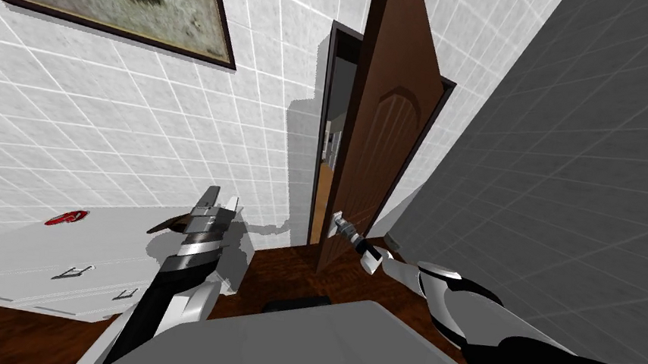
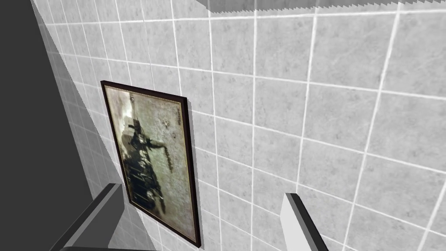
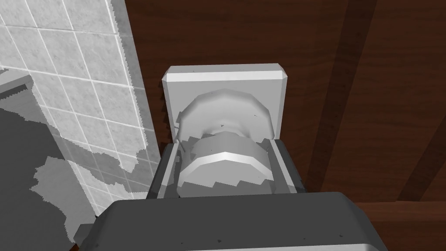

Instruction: Pull the door open

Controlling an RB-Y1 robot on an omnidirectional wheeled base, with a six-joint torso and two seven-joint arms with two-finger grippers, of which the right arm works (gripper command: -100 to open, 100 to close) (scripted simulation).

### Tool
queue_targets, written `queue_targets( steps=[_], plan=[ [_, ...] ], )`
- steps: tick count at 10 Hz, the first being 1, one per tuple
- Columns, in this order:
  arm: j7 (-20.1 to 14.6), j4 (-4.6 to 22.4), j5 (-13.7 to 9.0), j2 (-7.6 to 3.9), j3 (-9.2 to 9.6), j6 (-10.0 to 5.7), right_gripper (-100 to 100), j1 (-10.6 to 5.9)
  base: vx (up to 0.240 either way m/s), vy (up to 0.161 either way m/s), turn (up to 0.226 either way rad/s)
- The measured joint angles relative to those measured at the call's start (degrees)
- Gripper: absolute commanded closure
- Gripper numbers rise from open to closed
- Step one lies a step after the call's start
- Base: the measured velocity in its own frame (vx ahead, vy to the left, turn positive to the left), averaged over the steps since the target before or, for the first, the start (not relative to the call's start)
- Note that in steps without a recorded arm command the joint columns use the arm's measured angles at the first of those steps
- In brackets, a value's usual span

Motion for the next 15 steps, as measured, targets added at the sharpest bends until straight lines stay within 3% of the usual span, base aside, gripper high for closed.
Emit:
queue_targets(
  steps=[2,4,7,12,15],
  plan=[
    [-1.39,-0.44,0.56,-1.31,1.94,-1.67,100,-0.13,-0.131,-0.132,0.054],
    [-1.9,-0.59,0.83,-1.82,2.82,-2.28,100,0.1,-0.16,-0.184,0.17],
    [-3.88,0.37,1.76,-2.64,4.81,-4.76,100,-0.52,-0.17,-0.174,0.132],
    [-6.38,0.04,3.06,-5.04,8.19,-8.56,100,-0.5,-0.137,-0.162,0.109],
    [-7.19,0.77,3.39,-5.17,9.29,-9.76,100,-0.67,-0.139,-0.159,0.148]
  ],
)
